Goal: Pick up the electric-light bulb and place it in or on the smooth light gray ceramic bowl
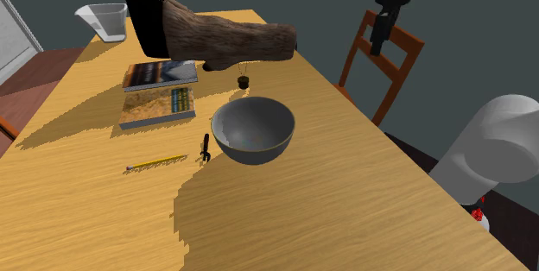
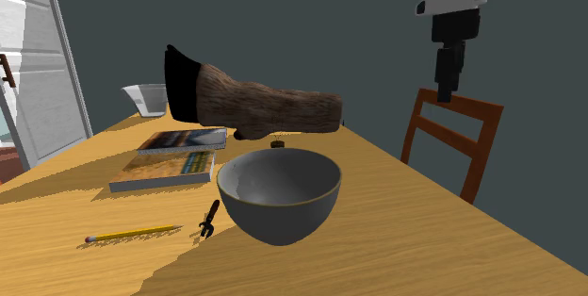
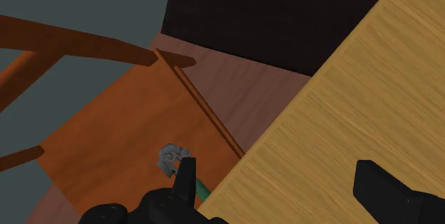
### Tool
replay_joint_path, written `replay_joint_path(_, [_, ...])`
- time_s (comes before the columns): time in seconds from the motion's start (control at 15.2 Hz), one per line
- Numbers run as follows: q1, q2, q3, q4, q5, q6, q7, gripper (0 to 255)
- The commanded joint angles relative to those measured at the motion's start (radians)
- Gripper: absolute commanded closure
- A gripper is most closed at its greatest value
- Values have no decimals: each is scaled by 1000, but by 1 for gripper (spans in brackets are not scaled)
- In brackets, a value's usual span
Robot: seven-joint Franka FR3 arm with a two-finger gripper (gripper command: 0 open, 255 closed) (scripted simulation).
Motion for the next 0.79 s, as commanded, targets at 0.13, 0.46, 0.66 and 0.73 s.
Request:
replay_joint_path(0.13, [6, 24, 33, -17, 22, 63, 57, 0])
replay_joint_path(0.46, [15, 112, 116, -33, 59, 222, 200, 0])
replay_joint_path(0.66, [15, 182, 168, -23, 67, 316, 286, 0])
replay_joint_path(0.73, [13, 207, 185, -17, 67, 346, 315, 0])
